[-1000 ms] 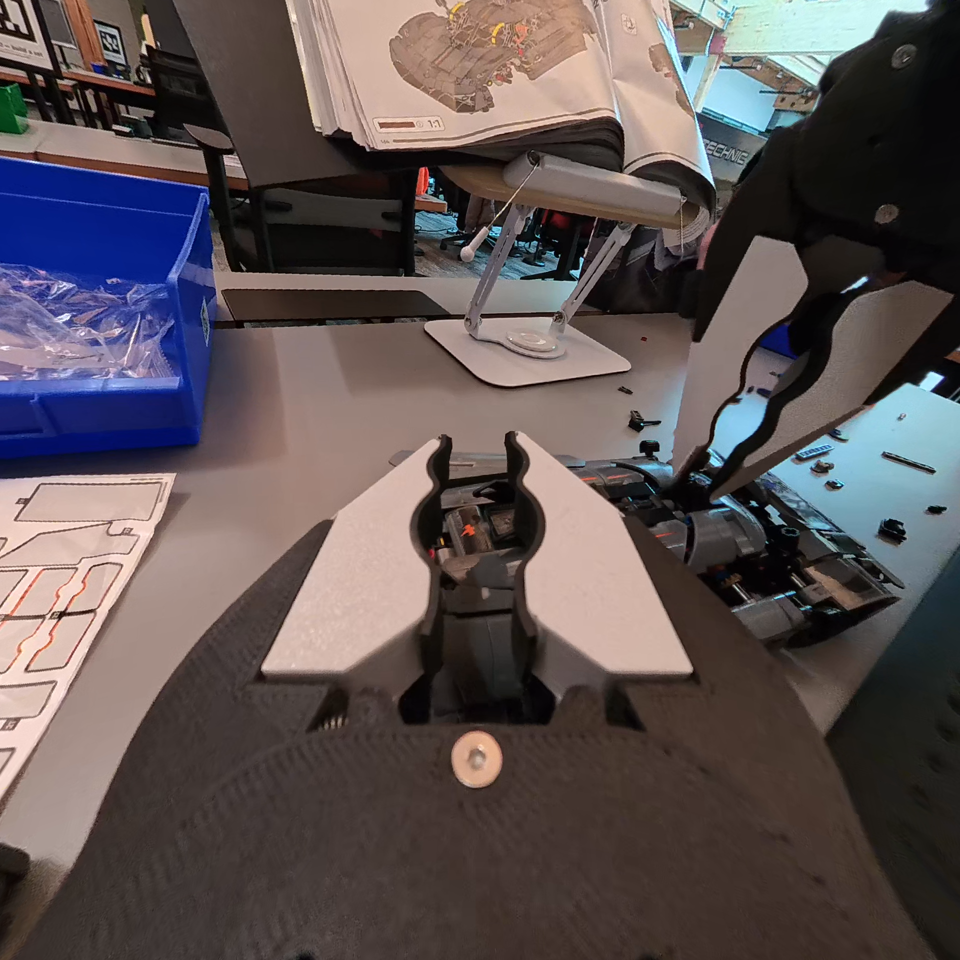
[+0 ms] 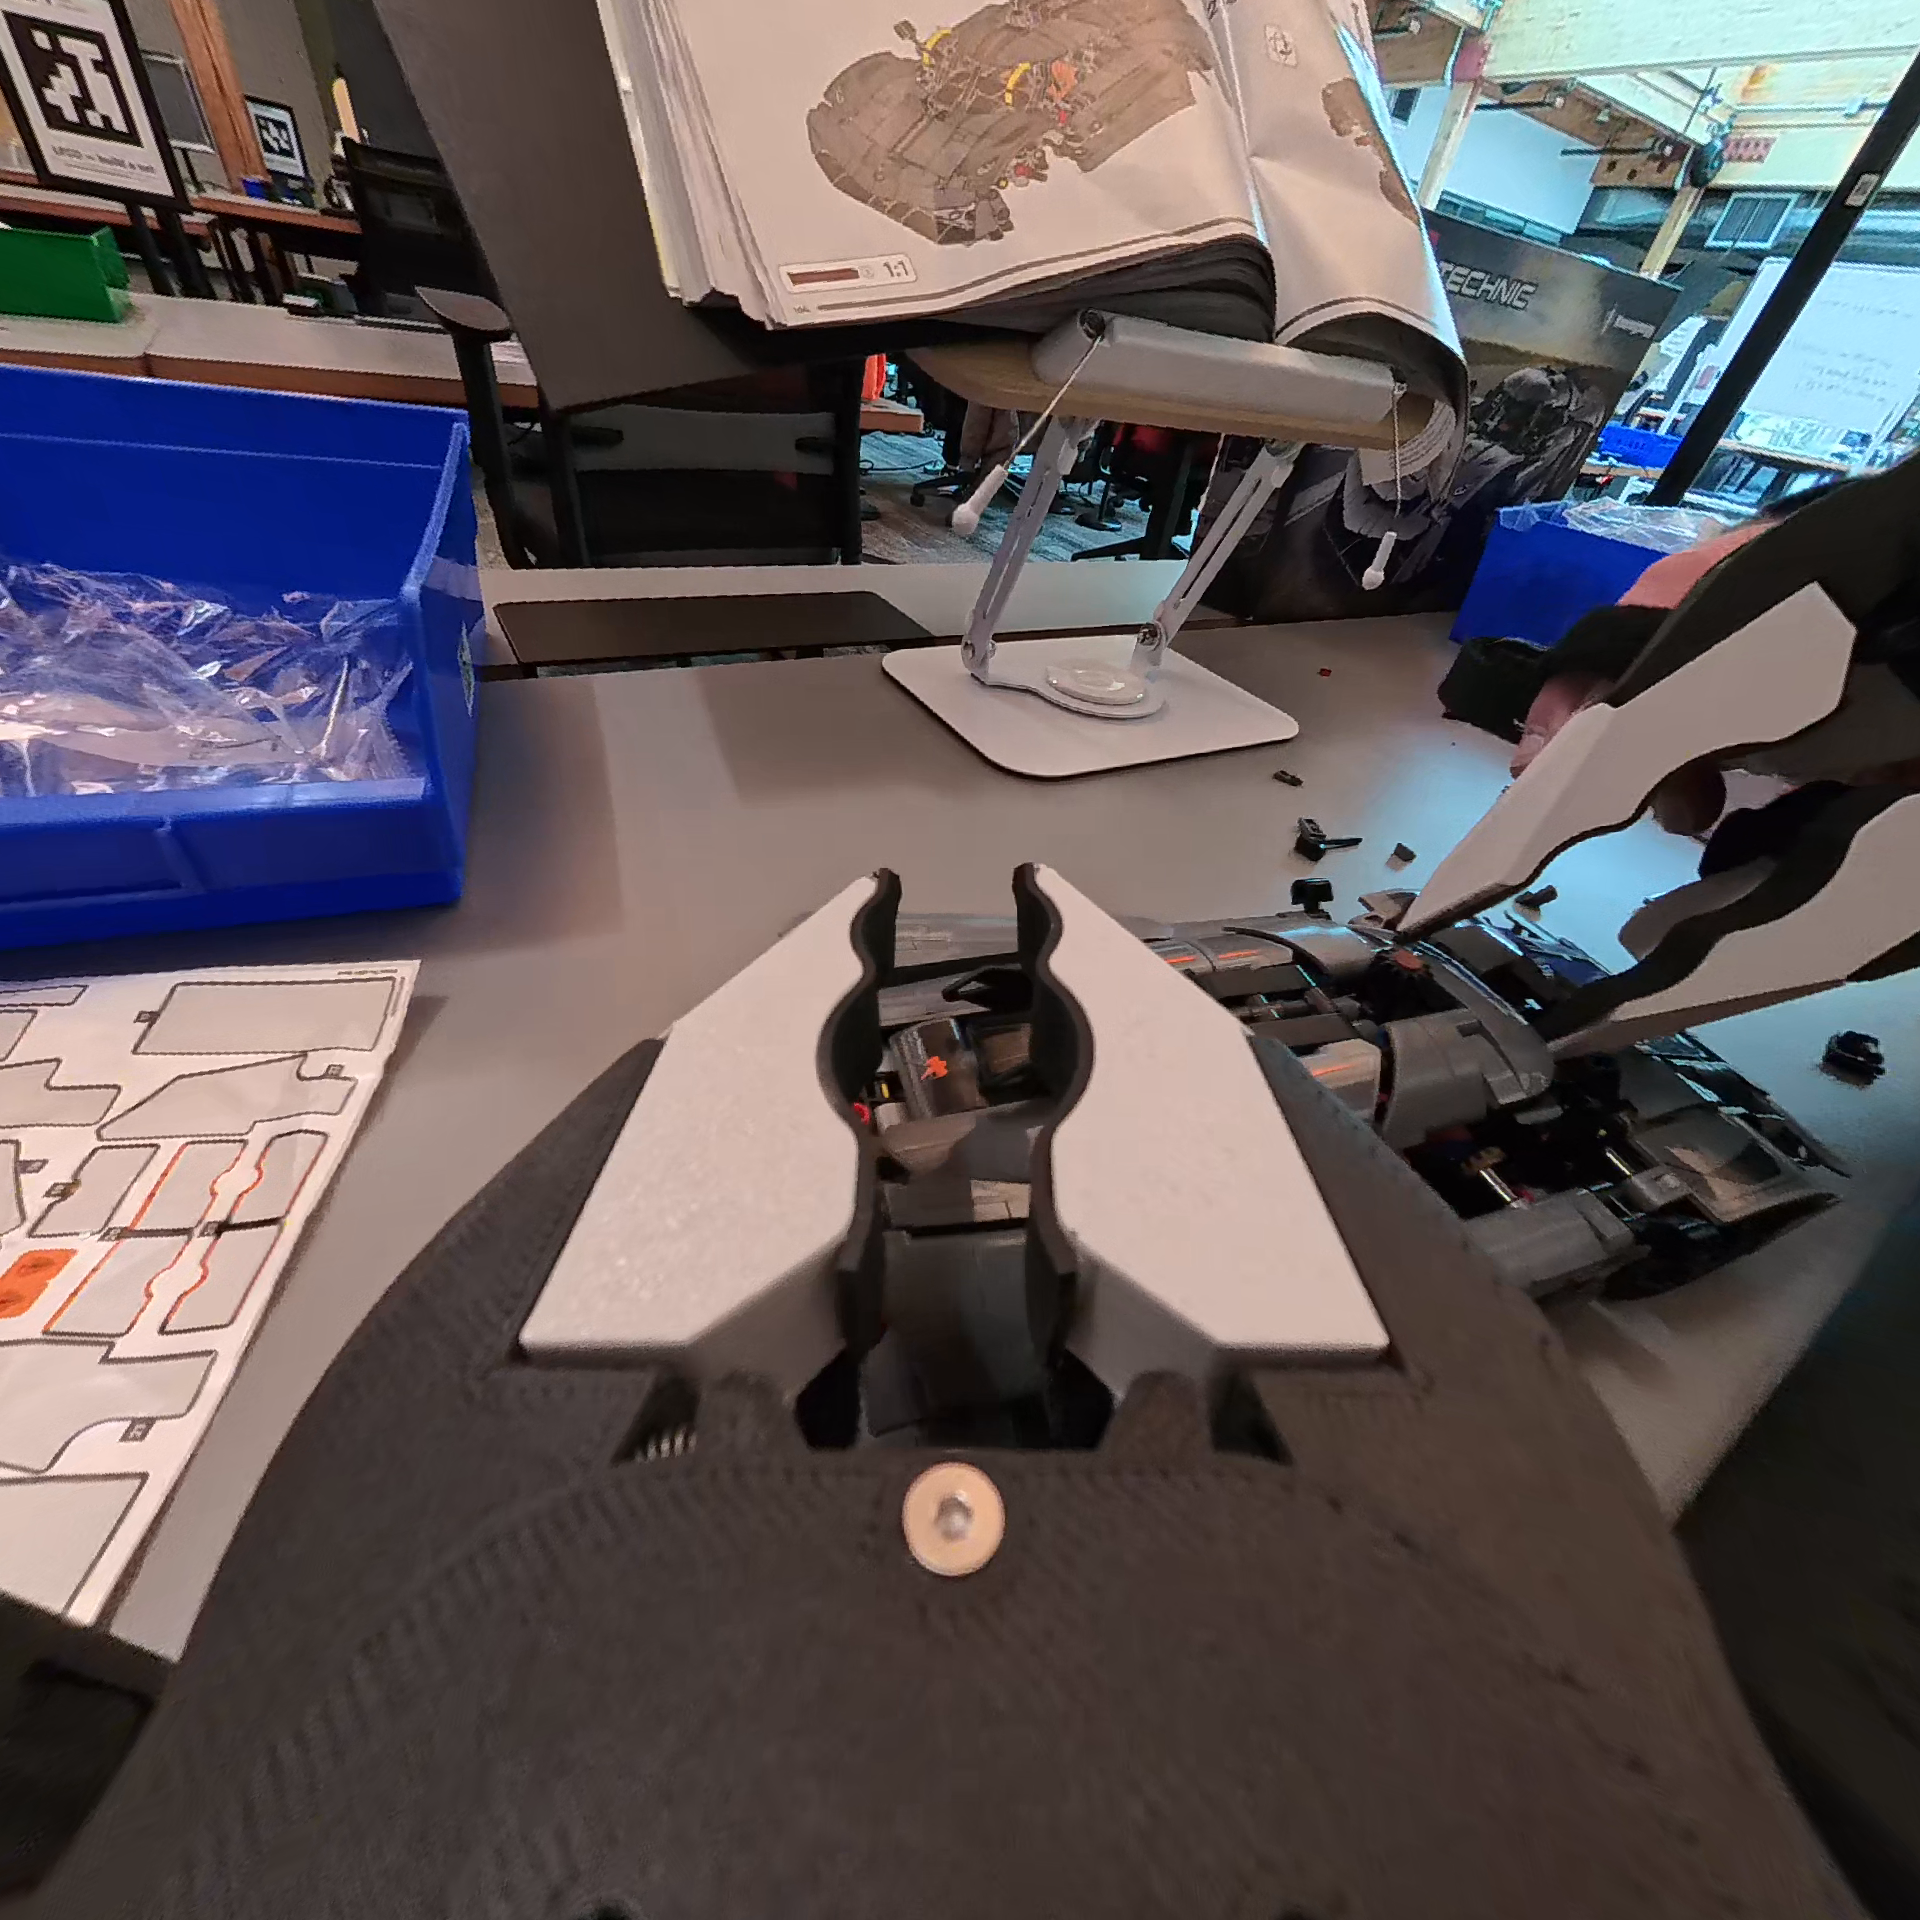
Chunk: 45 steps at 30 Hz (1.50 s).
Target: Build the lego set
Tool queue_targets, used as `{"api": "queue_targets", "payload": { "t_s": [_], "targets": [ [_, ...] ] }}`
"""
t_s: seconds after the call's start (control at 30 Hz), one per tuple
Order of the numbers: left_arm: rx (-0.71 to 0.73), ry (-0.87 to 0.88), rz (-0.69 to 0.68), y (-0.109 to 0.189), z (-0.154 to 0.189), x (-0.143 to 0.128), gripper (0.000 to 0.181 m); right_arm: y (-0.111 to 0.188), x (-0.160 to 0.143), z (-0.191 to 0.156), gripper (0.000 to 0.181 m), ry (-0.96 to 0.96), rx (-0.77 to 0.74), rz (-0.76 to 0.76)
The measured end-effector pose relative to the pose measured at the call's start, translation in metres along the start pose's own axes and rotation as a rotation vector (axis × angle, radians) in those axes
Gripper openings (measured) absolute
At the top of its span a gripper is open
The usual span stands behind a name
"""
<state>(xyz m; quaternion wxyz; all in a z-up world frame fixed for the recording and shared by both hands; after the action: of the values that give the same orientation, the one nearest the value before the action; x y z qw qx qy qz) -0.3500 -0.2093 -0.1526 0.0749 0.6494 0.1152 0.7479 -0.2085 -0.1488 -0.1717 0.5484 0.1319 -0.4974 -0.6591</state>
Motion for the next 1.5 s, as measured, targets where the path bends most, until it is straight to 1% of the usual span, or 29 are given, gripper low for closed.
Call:
{"api": "queue_targets", "payload": {
  "t_s": [0.03, 0.37, 0.63, 0.83, 1.0, 1.1, 1.23, 1.33, 1.37, 1.4, 1.43, 1.47, 1.5],
  "targets": [
    [0.003, 0.005, 0.002, 0.0, -0.001, 0.0, 0.021, 0.0, 0.0, 0.001, 0.033, -0.003, -0.007, 0.005],
    [0.044, 0.064, 0.03, 0.001, -0.018, 0.003, 0.023, -0.008, 0.007, 0.009, 0.03, -0.058, -0.028, 0.048],
    [0.037, 0.127, 0.054, 0.005, -0.033, 0.003, 0.025, -0.016, 0.014, 0.016, 0.029, -0.108, -0.01, 0.078],
    [0.042, 0.147, 0.067, 0.008, -0.039, 0.003, 0.025, -0.019, 0.017, 0.02, 0.03, -0.148, 0.029, 0.09],
    [0.031, 0.157, 0.078, 0.009, -0.039, 0.004, 0.025, -0.02, 0.016, 0.021, 0.032, -0.151, 0.043, 0.068],
    [0.029, 0.154, 0.082, 0.011, -0.038, 0.004, 0.024, -0.013, 0.015, 0.022, 0.032, -0.153, 0.042, 0.075],
    [0.043, 0.171, 0.094, 0.014, -0.042, 0.004, 0.023, 0.004, 0.017, 0.026, 0.026, -0.175, 0.048, 0.135],
    [0.05, 0.189, 0.11, 0.017, -0.045, 0.004, 0.023, -0.003, 0.01, 0.025, 0.025, -0.153, 0.024, 0.076],
    [0.05, 0.194, 0.115, 0.018, -0.045, 0.004, 0.023, -0.005, 0.009, 0.025, 0.021, -0.157, 0.016, 0.075],
    [0.048, 0.2, 0.116, 0.018, -0.046, 0.004, 0.023, -0.006, 0.012, 0.025, 0.021, -0.177, 0.016, 0.105],
    [0.047, 0.203, 0.118, 0.019, -0.046, 0.004, 0.023, -0.006, 0.015, 0.023, 0.017, -0.196, 0.043, 0.139],
    [0.05, 0.203, 0.118, 0.019, -0.046, 0.004, 0.023, -0.008, 0.016, 0.019, 0.014, -0.199, 0.074, 0.14],
    [0.051, 0.203, 0.117, 0.019, -0.046, 0.004, 0.023, -0.011, 0.013, 0.018, 0.014, -0.187, 0.07, 0.107]
  ]
}}
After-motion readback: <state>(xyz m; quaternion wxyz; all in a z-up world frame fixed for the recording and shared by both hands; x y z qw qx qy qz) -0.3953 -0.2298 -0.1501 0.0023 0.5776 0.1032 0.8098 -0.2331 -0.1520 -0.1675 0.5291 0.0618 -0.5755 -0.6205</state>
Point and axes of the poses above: each gripper's, where its closed fingertips meet, y back along the fingers, x out of its top, z = x × y across the jaws, the point moved 3 cm from there along y, back along the fingers, and after that the axes turned 9 degrees about -z, right-handed, at the moved point
